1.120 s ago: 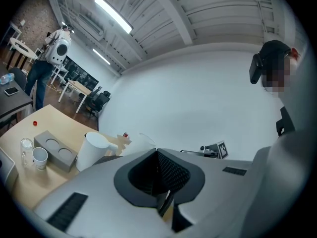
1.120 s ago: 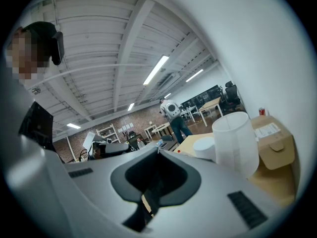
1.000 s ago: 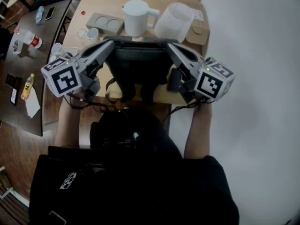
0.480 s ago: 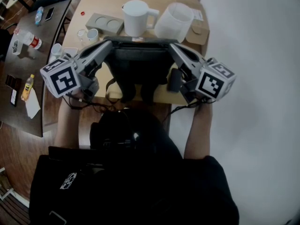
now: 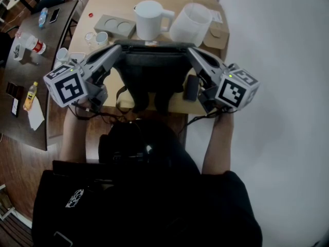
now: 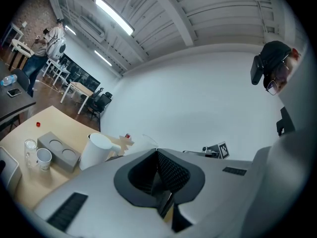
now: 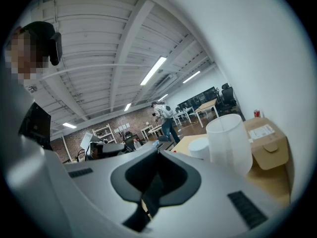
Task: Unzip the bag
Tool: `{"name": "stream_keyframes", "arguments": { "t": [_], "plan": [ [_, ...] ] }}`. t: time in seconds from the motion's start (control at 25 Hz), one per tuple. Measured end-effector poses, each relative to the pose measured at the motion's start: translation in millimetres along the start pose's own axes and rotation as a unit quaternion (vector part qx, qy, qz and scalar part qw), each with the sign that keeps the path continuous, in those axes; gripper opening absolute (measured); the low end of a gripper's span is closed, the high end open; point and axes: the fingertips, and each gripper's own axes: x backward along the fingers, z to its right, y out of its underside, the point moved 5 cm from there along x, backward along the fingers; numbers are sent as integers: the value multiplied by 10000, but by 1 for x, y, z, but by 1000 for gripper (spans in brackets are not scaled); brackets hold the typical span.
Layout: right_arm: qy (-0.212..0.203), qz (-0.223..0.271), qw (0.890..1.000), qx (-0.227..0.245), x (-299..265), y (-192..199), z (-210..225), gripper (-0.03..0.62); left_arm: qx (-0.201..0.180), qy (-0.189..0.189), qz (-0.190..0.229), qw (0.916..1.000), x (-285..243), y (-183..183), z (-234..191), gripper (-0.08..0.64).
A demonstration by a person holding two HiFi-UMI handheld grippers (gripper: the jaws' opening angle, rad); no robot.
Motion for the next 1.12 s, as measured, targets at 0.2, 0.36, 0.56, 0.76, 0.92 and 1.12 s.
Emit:
{"name": "stream_keyframes", "arguments": {
  "t": [0.2, 0.36, 0.56, 0.76, 0.92, 1.12],
  "plan": [
    [39, 8, 10000, -2, 1, 0, 0, 12, 12, -13, 16, 10000, 3, 0, -1, 5],
    [69, 14, 10000, -10, 1, -1, 1, 12, 25, -44, 35, 10000, 5, 0, -2, 5],
    [87, 0, 10000, -12, 2, -1, 1, 12, 97, -38, 63, 9999, 5, 3, -6, 5],
    [100, 26, 9999, 3, 2, -3, 0, 12, 13, -98, 78, 9999, 7, 0, -5, 5],
    [153, 8, 9999, -22, 5, 1, 5, 12, 82, -103, 92, 9999, 9, 1, -8, 5],
    [157, 31, 9999, -36, 6, 1, 6, 12, 129, -98, 121, 9998, 10, 2, -11, 5]
  ]
}}
